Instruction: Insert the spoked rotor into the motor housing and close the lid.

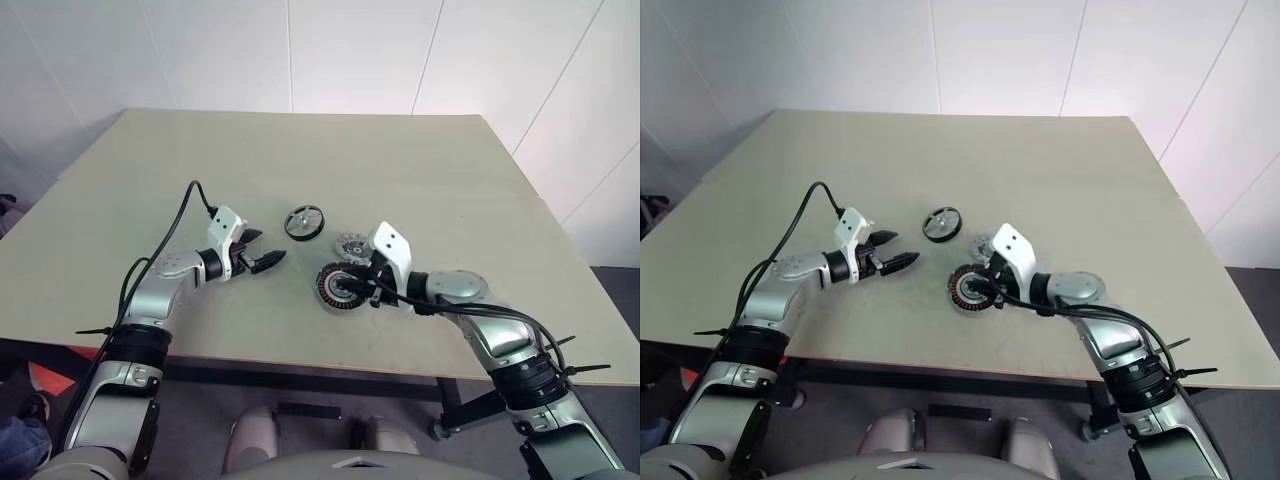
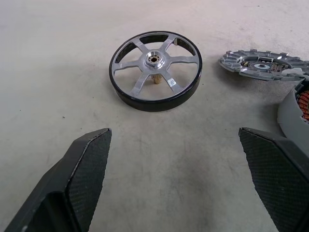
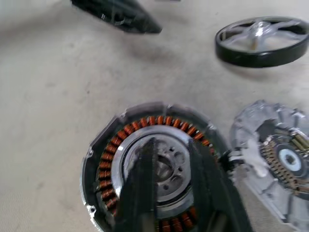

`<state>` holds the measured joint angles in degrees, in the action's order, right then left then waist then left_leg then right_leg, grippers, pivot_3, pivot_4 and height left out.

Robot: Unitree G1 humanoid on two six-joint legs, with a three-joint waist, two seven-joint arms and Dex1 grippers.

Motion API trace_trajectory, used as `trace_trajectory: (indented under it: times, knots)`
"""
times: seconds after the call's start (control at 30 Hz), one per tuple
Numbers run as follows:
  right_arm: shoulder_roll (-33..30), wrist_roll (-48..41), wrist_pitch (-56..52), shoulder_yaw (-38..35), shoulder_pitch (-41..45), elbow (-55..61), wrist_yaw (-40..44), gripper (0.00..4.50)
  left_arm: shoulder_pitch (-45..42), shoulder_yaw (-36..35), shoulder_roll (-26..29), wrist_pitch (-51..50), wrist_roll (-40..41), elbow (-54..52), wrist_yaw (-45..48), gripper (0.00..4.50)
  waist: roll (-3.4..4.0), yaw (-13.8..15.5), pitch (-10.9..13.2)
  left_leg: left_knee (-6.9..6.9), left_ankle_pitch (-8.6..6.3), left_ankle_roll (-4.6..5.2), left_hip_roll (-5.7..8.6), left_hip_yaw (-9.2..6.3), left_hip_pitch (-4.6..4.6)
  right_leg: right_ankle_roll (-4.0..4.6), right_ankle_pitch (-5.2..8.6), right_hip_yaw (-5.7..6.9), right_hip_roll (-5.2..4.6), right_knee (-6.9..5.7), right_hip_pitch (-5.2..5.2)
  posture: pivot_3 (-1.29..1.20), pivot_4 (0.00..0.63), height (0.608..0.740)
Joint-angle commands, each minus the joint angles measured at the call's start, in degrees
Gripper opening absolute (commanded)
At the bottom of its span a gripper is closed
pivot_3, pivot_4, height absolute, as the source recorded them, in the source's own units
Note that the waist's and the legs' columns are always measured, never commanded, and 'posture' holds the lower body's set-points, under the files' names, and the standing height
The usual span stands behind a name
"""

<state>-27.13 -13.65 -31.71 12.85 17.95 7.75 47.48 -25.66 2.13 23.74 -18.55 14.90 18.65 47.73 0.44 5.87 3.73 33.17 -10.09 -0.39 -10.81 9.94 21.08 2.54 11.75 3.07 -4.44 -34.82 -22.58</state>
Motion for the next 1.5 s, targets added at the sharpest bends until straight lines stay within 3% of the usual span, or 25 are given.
trace_trajectory:
  times: [0.03,0.43,0.77,0.93,1.03,1.33,1.5]
  knots:
    - [-0.12,-1.06,0.18,-1.55,1.4,2.6,-0.13,0.04,-0.71,-1.01,0.41,0.96,0.05,-1.42,-0.16,4.48,0.0,0.01,0.0,0.0,0.0,0.0,0.0,0.0,0.0,0.0,0.0,0.0,0.0,0.0,0.0,0.0,0.0,0.74]
    - [0.4,0.48,-0.68,1.47,-1.46,0.34,-0.09,0.04,-0.86,-1.14,0.55,1.17,-0.22,-1.06,-0.4,4.48,-0.01,0.02,0.0,0.0,0.0,0.01,0.0,0.0,0.01,0.0,0.0,0.0,0.0,0.01,0.01,0.0,0.0,0.74]
    - [0.31,-0.2,-0.74,-0.59,-1.19,1.57,-0.76,0.04,-1.02,-1.62,0.33,0.86,-0.05,-0.66,-1.04,4.48,-0.03,-0.04,-0.02,0.0,0.0,0.0,0.01,-0.01,-0.19,-0.29,0.17,0.0,0.0,0.01,0.19,0.0,0.0,0.74]
    - [0.63,-4.28,-2.31,-4.77,0.66,5.88,-1.13,0.04,-2.17,-4.34,-2.56,-2.58,2.8,0.01,-3.76,4.48,-0.03,0.0,-0.02,0.01,0.0,0.0,0.01,-0.01,-0.14,-0.17,0.1,0.0,0.0,0.01,0.16,0.0,0.0,0.74]
    - [0.54,-6.08,-3.17,-7.6,2.44,7.08,-1.91,0.04,-5.0,-7.73,-7.28,-8.67,6.08,4.67,-9.38,4.48,-0.03,0.14,-0.02,0.01,0.0,0.0,0.01,-0.02,-0.13,-0.1,0.06,0.0,0.0,0.01,0.17,0.0,0.0,0.74]
    - [-0.03,-6.69,-3.79,-8.5,2.44,7.23,-3.38,0.04,-9.36,-11.65,-12.68,-14.71,9.76,11.89,-12.15,4.48,-0.07,0.21,-0.03,0.05,-0.01,0.03,0.01,-0.03,-0.03,0.04,-0.02,0.02,0.0,0.02,0.1,0.0,0.0,0.74]
    - [0.02,-6.99,-4.0,-8.87,2.54,7.21,-4.21,0.04,-16.11,-20.24,-16.68,-16.62,16.8,21.82,-14.03,4.48,-0.09,0.57,-0.03,0.09,-0.02,0.05,0.08,-0.03,-0.05,-0.11,0.06,0.02,-0.04,0.05,0.17,0.0,0.0,0.74]
